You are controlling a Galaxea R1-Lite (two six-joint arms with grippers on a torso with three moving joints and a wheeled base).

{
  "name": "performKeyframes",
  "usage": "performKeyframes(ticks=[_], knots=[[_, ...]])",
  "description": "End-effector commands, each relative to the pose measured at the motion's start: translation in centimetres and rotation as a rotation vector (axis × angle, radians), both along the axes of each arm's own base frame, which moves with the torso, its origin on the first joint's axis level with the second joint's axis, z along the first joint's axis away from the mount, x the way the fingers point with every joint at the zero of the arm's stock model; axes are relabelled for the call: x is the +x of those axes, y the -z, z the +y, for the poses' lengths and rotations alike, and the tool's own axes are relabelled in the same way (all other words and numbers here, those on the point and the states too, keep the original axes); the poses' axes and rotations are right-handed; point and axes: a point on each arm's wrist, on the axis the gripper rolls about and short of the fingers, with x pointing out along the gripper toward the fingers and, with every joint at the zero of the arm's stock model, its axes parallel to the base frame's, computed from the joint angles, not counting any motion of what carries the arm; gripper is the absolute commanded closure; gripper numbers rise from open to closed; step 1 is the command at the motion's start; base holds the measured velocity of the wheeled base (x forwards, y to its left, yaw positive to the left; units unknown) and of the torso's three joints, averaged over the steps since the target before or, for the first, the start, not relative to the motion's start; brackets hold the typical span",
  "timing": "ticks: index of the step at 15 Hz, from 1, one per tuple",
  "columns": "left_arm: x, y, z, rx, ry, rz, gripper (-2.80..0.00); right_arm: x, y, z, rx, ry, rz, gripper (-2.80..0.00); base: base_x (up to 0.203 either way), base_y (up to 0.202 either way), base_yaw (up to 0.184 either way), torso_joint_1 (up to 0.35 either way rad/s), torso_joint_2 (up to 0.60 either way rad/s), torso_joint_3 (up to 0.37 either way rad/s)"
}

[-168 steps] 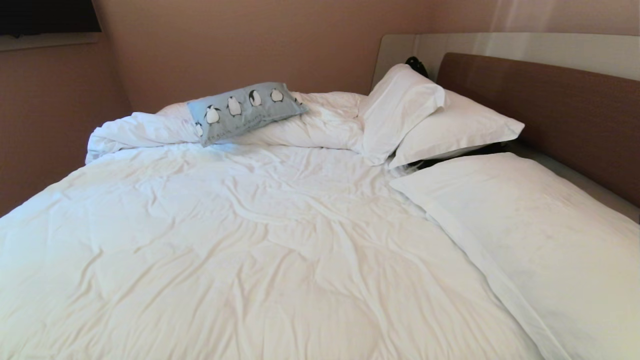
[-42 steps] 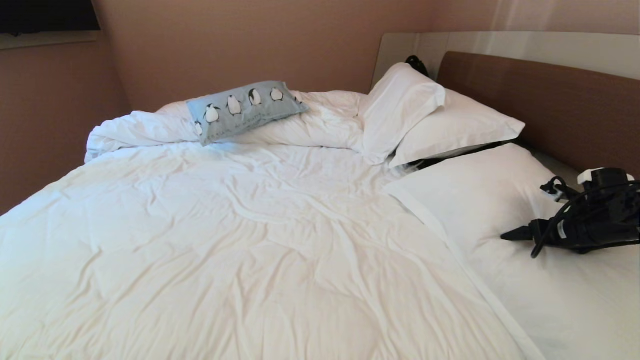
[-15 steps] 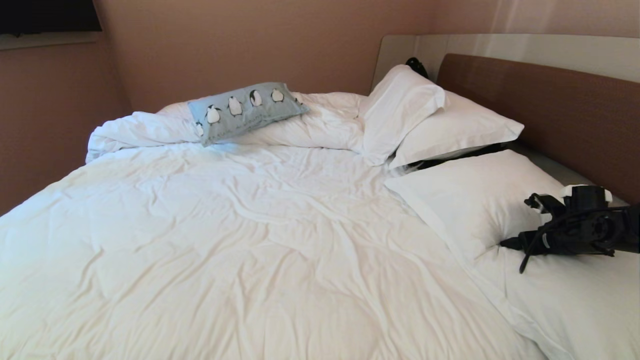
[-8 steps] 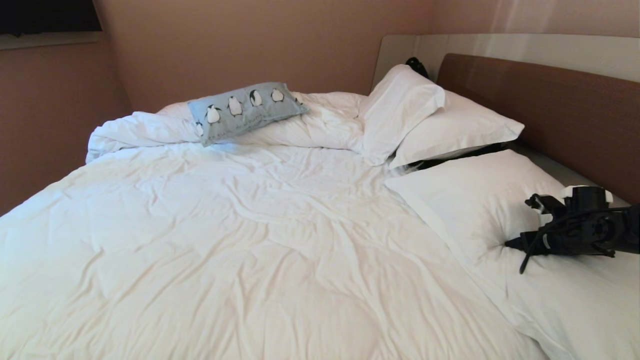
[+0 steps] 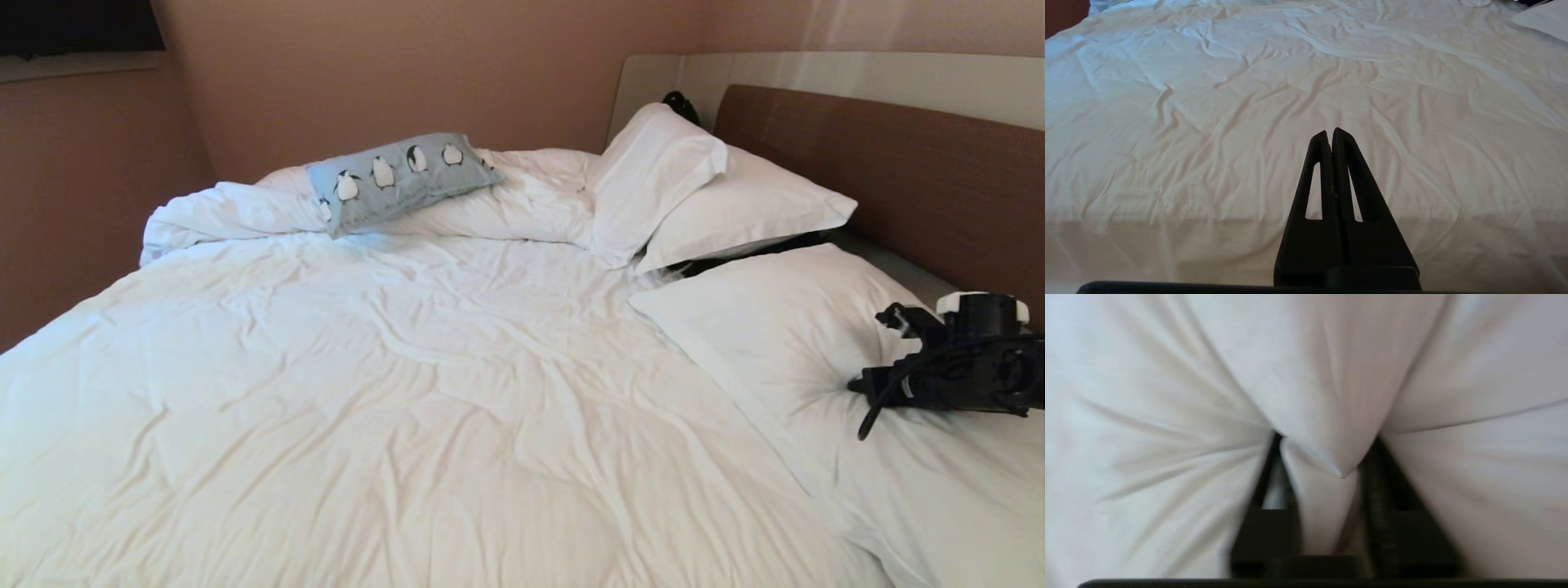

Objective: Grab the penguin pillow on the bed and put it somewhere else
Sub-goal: Pick up the pillow

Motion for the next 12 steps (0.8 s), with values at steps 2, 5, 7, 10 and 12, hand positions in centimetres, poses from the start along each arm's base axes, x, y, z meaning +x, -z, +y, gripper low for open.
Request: performKeyframes(ticks=[2, 5, 7, 10, 12], knots=[[0.0, 0.0, 0.0, 0.0, -0.001, 0.0, 0.0, -1.6, -4.7, 1.1, 0.107, -0.056, -0.13, 0.0, 0.0, 0.0, 0.0, 0.0, 0.0, 0.0], [0.0, 0.0, 0.0, 0.0, -0.001, 0.0, 0.0, -3.2, -7.6, 1.9, 0.234, -0.121, -0.181, 0.0, 0.0, 0.0, 0.0, 0.0, 0.0, 0.0], [0.0, 0.0, 0.0, 0.0, -0.001, 0.001, 0.0, -3.9, -8.7, 2.2, 0.265, -0.13, -0.195, 0.0, 0.0, 0.0, 0.0, 0.0, 0.0, 0.0], [0.0, 0.0, 0.0, 0.0, -0.001, 0.0, 0.0, -4.5, -10.2, 3.0, 0.316, -0.116, -0.221, 0.0, 0.0, 0.0, 0.0, 0.0, 0.0, 0.0], [0.0, 0.0, 0.0, 0.0, -0.001, 0.0, 0.0, -4.6, -11.3, 3.5, 0.364, -0.103, -0.241, 0.0, 0.0, 0.0, 0.0, 0.0, 0.0, 0.0]])
